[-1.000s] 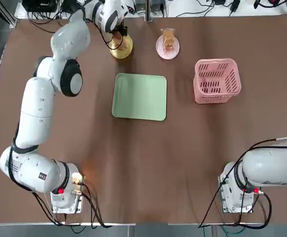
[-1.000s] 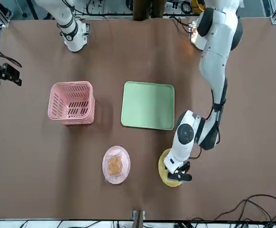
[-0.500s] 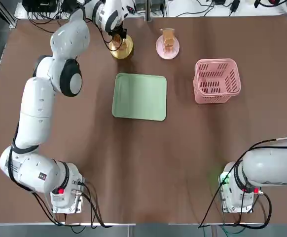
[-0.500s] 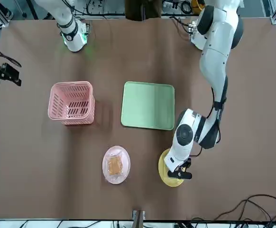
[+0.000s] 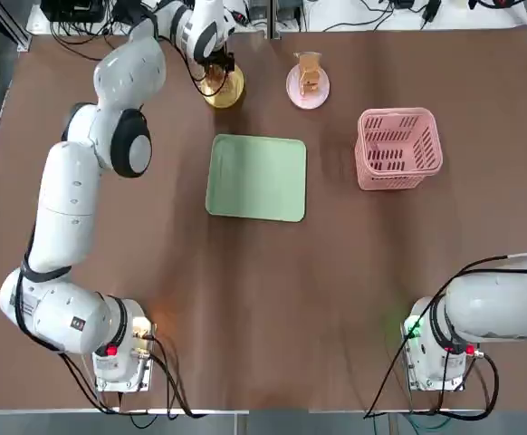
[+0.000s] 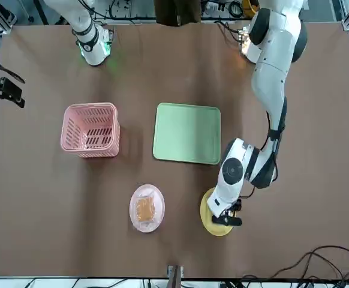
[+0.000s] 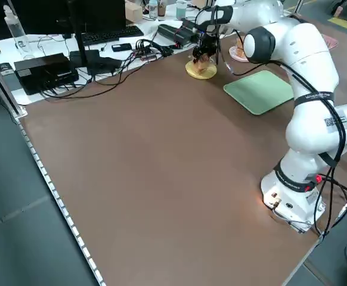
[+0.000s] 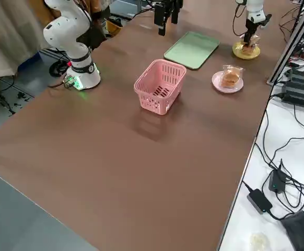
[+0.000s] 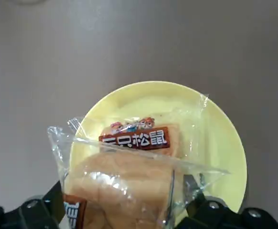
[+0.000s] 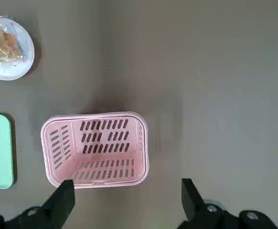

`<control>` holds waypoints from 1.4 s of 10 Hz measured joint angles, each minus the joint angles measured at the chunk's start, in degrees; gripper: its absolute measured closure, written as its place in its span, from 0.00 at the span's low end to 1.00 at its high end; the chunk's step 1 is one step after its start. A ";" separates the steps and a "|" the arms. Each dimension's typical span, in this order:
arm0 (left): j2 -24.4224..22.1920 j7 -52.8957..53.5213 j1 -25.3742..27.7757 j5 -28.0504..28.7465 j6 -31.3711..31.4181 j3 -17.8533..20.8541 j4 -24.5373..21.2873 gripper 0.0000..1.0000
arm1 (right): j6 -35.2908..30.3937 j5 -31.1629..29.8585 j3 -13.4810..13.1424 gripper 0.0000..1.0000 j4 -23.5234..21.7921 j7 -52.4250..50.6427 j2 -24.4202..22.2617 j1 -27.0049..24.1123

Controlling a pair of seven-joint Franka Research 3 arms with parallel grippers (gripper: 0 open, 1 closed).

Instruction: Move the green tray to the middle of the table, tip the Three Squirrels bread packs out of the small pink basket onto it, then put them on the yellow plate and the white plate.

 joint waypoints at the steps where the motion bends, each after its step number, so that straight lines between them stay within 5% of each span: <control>1: 0.00 0.00 0.00 0.00 0.01 0.00 0.00 0.00 | 0.01 0.00 0.03 0.01 0.00 0.00 0.00 0.05; 14: -1.69 0.00 0.36 0.00 -2.62 -0.03 0.77 0.00 | 0.11 0.03 0.12 0.01 0.00 0.08 0.00 0.12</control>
